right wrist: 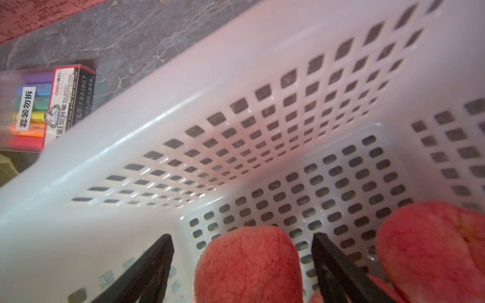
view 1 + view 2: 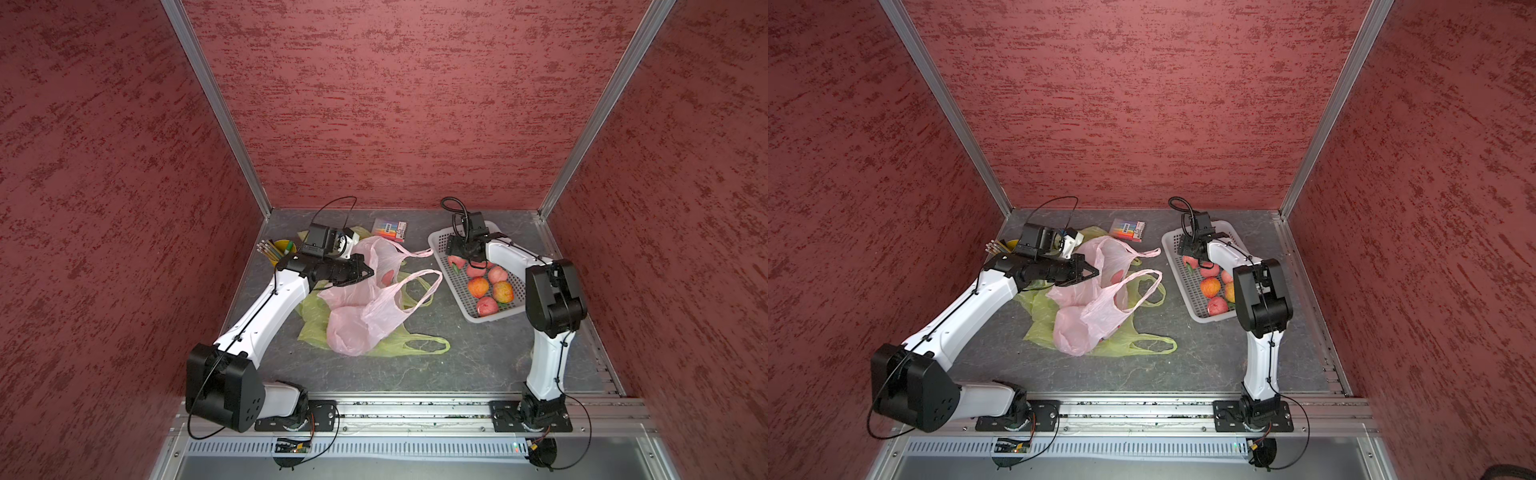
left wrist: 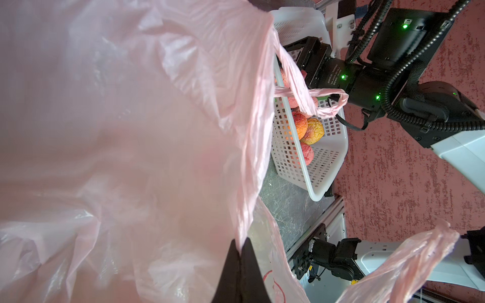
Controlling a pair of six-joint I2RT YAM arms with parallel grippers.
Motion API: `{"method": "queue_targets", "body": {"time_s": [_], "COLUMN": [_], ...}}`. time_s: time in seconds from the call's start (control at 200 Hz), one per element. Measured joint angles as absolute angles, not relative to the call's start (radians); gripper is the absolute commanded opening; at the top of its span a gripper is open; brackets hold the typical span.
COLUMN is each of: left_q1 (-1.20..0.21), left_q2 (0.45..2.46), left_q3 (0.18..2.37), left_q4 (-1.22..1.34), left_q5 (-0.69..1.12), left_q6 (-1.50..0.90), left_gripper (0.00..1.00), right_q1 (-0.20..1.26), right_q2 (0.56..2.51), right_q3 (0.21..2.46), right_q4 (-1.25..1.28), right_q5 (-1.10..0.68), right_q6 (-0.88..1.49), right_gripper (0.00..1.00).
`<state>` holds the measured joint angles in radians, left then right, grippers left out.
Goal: Place the peach into a plastic bag & tie a knot
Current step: Pick up the peach from the basket.
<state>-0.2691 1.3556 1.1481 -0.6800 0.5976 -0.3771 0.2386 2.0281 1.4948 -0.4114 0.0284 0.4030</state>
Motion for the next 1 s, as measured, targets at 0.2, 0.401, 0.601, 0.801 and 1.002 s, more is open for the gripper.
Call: {"method": "queue_targets", "body": {"time_s": [0.2,0.401,0.601,0.801,1.002], "left_q1": [-0.269,-0.269,-0.269,-0.269,-0.269], "left_q2": [1.356,1.356,1.363,1.382,1.382], "left_q3": [1.148,1.148,1.148,1.151,1.163], "left_q4": [-0.679,-0.677,-0.669,-0.655,-0.619], "left_q5": [0.605,0.608,0.613,0.639,0.688], "left_q6": [-0.377,-0.378,-0.381,-0.392,-0.429], "left_gripper": [0.0,0.0,0.0,0.0,0.0], "right_q1": [0.238,0.238,0.238,0.238,0.238], "right_q2": [2.099,2.148,2.151,2.065,1.778], "right_q3": [1.586,1.611,1.604,1.524,1.409], "right_q4": [-0.476,-0.516,-0.522,-0.504,-0.483], "right_q5": [0.01,-0.007,-0.019,-0.027,-0.069], "right_q6": [0.38,0.366,0.36,0.363,0.384], "right_gripper": [0.84,0.79,0.63,0.51,0.45]}}
